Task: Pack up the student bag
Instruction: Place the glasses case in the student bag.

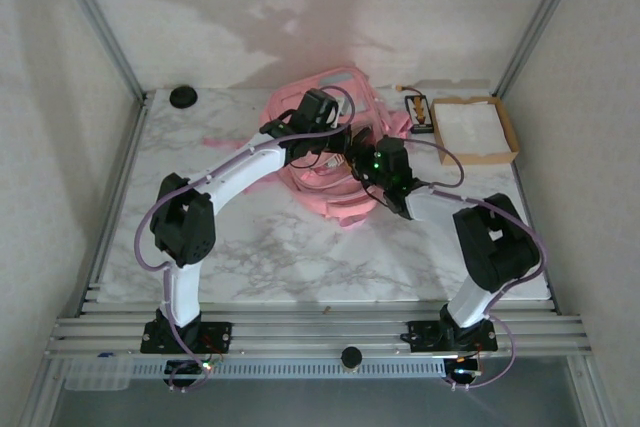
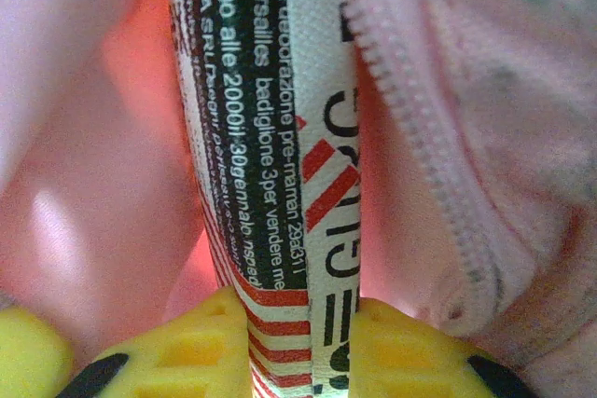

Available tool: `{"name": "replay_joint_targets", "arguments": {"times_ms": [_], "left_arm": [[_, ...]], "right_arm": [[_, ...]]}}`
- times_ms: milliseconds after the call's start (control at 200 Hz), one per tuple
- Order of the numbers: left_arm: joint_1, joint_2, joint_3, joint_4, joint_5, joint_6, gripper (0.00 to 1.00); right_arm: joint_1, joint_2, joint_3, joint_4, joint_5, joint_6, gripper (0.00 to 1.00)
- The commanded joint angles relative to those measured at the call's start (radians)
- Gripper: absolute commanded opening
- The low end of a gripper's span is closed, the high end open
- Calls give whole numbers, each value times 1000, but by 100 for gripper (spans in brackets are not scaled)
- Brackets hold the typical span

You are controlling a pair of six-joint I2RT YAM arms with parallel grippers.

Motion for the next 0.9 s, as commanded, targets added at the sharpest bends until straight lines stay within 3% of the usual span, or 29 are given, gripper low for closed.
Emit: {"name": "replay_joint_targets", "arguments": {"times_ms": [0, 65, 235, 350, 526, 581, 671, 896], "left_arm": [[-40, -72, 26, 67, 107, -93, 0], [-49, -65, 36, 80, 131, -107, 0], [-49, -46, 45, 107, 144, -142, 0], [-43, -47, 54, 119, 131, -141, 0], [-24, -52, 55, 114, 116, -138, 0], [-23, -58, 50, 120, 111, -139, 0], [-27, -57, 38, 146, 137, -165, 0], [-48, -51, -22, 225, 175, -228, 0]], "right_arm": [[5, 19, 31, 121, 179, 53, 19], [13, 58, 107, 60, 201, 7, 20], [36, 151, 134, 174, 115, 11, 35], [33, 85, 88, 134, 106, -73, 59], [7, -96, -30, 18, 99, -145, 67], [-11, -130, -68, -13, 96, -139, 67], [-41, -134, -100, 3, 63, -128, 54], [-79, 4, -3, 86, -124, -142, 35]]}}
